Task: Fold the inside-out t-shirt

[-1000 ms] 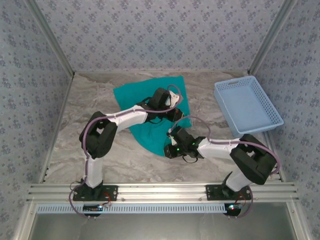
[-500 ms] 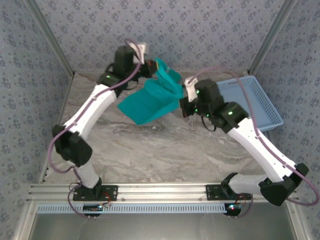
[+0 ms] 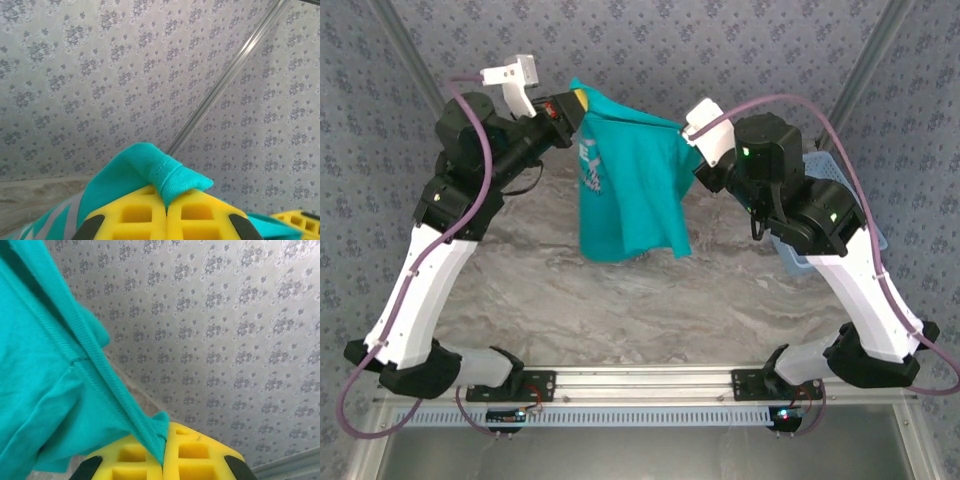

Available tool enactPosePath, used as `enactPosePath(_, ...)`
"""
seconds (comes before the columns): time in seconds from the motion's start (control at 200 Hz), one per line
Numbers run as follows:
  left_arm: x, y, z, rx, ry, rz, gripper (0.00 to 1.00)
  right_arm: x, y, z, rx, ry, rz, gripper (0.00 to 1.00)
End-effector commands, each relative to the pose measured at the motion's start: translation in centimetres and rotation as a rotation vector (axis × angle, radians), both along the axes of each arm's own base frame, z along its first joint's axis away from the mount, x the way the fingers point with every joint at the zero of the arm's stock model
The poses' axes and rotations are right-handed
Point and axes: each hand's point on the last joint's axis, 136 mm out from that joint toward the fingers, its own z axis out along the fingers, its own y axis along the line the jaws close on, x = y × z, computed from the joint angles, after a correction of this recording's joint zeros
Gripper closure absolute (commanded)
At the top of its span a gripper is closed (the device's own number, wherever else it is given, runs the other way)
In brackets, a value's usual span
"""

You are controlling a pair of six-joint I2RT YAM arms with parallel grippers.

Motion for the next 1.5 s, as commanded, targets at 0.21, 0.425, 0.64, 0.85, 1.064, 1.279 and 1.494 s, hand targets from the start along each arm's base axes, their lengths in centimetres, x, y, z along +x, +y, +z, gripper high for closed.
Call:
enactPosePath(0.21, 7.5, 4.3, -2.2, 0.074, 0.019, 0.314, 1.00, 10.0, -3.9, 2.3, 0.048, -0.101, -0.179, 1.00)
enactPosePath(0.425, 16.0, 5.2, -3.1, 0.067, 0.049, 0.362, 1.00, 20.1, -6.3, 3.8, 0.064, -0.187, -0.334, 1.00)
enactPosePath(0.64, 19.0, 4.5, 1.1, 0.055, -0.057, 0.289, 1.00, 21.3, -8.1, 7.4, 0.087, -0.352, -0.390, 1.00)
enactPosePath(0.85, 16.5, 3.1, 3.3, 0.139, -0.150, 0.178, 1.00, 18.3, -8.2, 8.0, 0.114, -0.311, -0.364, 1.00)
enactPosePath(1.064, 14.8, 2.9, -8.5, 0.325, 0.185, 0.090, 1.00, 15.8, -5.3, -1.6, 0.025, -0.132, -0.311, 1.00)
enactPosePath(1.279, 9.1, 5.6, -24.3, 0.175, 0.304, 0.171, 1.00, 8.6, -3.2, -19.3, 0.009, 0.065, -0.287, 1.00)
enactPosePath(1.494, -1.9, 7.0, -42.2, 0.024, 0.725, 0.148, 0.63, -3.6, -0.8, -36.3, -0.127, 0.420, -0.165, 0.61)
